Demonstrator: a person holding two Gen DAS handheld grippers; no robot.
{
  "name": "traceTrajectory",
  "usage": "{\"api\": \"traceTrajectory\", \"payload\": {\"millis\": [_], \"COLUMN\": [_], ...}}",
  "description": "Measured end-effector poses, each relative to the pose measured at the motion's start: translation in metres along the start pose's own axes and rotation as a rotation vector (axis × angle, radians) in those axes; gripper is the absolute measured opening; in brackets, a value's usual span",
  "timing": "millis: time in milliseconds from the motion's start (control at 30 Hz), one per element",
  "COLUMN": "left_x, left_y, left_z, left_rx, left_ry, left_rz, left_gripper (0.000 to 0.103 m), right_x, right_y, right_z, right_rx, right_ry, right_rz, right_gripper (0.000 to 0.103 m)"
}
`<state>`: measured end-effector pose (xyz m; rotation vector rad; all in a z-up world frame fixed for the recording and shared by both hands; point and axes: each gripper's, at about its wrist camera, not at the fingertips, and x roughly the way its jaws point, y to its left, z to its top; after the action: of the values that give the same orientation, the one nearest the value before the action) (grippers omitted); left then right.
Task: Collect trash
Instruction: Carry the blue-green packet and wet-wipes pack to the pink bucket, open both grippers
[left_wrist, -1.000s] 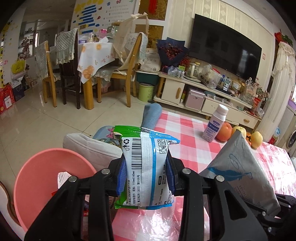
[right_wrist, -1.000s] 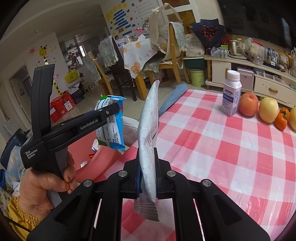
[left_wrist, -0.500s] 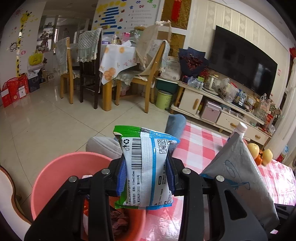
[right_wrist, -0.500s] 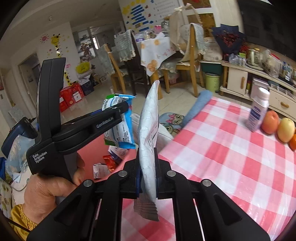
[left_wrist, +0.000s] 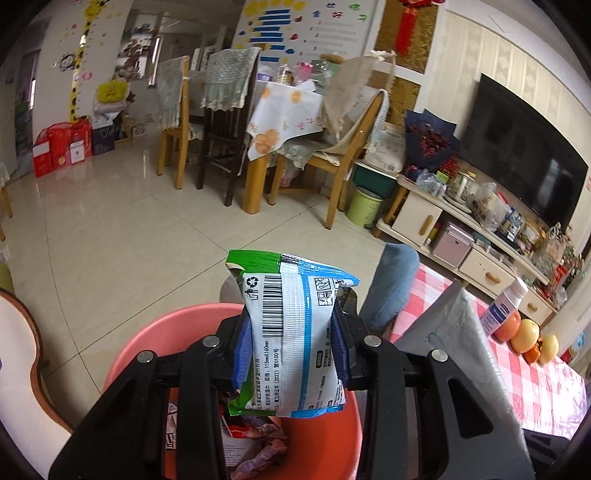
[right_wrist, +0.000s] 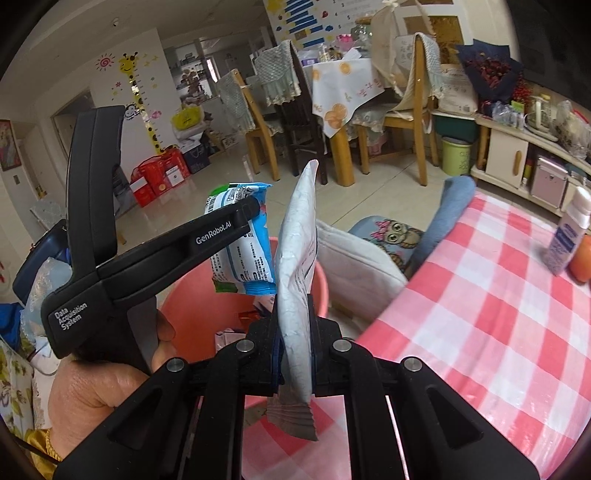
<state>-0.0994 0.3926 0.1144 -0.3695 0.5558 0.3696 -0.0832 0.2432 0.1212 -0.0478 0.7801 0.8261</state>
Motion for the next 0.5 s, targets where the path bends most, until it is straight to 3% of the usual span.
{"api": "traceTrajectory", "payload": {"millis": [267,367,400,433,500], "left_x": [0.008,0.012,0.012,0.011,0.007], "left_y": [0.015,0.018,0.019,0.018,0.016], "left_z": [0.004,0.005,0.005,0.006,0.007], "left_rx": [-0.017,-0.020,-0.018,-0.013,0.003], "left_ry": [0.021,0.037,0.037,0.028,0.001], "left_rz": [0.069,0.099,0.109,0.126,0.153], "left_gripper": [0.038,0.050,0.058,0.071,0.080], "right_x": [0.033,0.041,0.041,0.039,0.029], "right_y": [0.010,0.006,0.004,0.002,-0.003], "right_z": [0.005,-0.001,-0.003,-0.006,-0.008], "right_rx": [-0.002,0.001,0.004,0.007,0.008], "right_ry": [0.045,0.071,0.070,0.062,0.027], "right_rz": [0.028,0.018,0.016,-0.001,-0.034], "right_gripper": [0.014,0.019,0.034,0.054,0.068]}}
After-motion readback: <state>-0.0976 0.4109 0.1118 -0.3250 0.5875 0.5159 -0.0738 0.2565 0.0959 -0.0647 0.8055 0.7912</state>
